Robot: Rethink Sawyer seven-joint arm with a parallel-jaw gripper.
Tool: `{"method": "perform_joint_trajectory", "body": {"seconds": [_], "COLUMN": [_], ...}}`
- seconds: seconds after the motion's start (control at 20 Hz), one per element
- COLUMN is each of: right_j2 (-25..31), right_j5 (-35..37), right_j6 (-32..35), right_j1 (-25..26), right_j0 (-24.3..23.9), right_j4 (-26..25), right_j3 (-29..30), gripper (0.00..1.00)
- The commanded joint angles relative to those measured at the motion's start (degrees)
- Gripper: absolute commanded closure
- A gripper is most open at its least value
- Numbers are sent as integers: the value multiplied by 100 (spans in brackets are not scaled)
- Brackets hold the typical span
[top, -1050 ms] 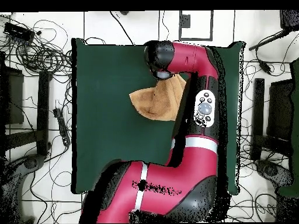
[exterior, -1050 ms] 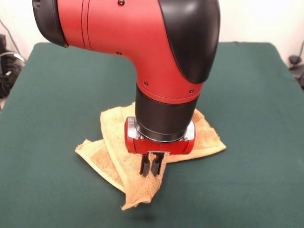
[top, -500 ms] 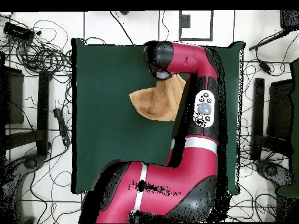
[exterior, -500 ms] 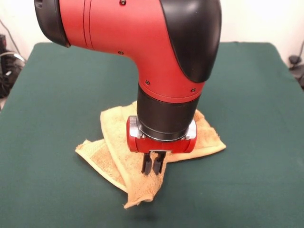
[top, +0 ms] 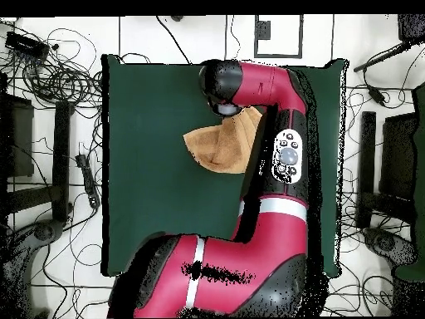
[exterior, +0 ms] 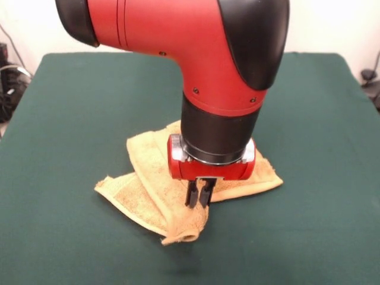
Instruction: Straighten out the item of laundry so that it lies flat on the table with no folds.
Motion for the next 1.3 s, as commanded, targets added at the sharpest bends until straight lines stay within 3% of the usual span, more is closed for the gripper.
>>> {"method": "perform_joint_trajectory", "body": {"seconds": [0.05, 0.65, 1.3], "right_j2": [423, 406, 424], "right_j5": [-265, -256, -1208], "right_j6": [1145, 1136, 824], "right_j1": [-198, -184, -587], "right_j0": [249, 235, 55], "right_j4": [269, 243, 97], "right_j3": [1281, 1267, 2497], "gripper": [100, 100, 100]}}
